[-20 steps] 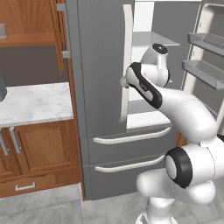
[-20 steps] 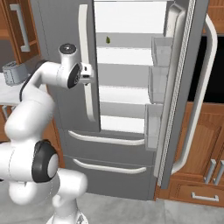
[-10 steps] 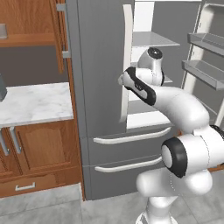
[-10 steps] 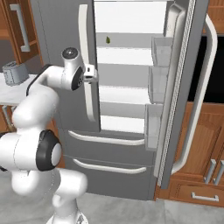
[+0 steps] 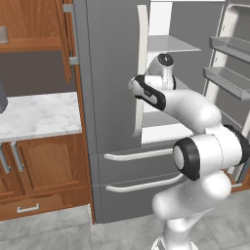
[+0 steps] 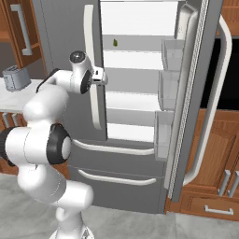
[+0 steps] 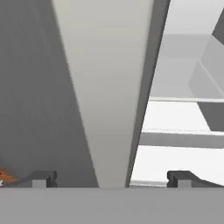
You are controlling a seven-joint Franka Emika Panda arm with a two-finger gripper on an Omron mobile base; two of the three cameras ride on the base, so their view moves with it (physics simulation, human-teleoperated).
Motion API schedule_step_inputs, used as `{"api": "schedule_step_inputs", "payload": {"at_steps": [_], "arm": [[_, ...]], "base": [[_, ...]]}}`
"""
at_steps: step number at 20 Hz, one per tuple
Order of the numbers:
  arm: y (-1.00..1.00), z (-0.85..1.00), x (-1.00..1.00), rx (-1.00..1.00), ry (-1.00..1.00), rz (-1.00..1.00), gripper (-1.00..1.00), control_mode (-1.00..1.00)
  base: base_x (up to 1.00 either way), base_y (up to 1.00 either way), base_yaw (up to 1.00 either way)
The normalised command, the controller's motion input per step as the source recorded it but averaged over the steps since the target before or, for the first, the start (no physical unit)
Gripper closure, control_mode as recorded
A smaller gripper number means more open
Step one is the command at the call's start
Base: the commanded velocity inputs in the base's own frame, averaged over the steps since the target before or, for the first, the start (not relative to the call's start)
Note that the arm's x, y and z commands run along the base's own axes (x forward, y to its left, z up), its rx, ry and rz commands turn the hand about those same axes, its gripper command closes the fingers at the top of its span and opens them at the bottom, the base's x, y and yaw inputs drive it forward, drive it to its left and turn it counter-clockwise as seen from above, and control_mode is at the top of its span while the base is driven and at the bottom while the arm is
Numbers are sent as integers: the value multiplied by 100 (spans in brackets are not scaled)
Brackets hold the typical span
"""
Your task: There is a bowl on the dining counter. Grab a lemon wedge from the fridge and place it in the bowl. Then get the liquor bottle and glass cup from the cabinet and place them next to the bowl.
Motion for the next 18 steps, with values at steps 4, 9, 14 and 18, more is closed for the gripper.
{"api": "schedule_step_inputs", "payload": {"at_steps": [4, 9, 14, 18], "arm": [[0, -13, 35, 7, -11, -2, -100, -100], [0, -7, 38, 7, -11, -1, -100, -100], [2, -4, 42, 4, -5, -3, -100, -100], [0, 0, 44, 4, 0, -2, -100, -100]], "base": [[0, 0, 0], [0, 0, 0], [0, 0, 0], [0, 0, 0]]}}
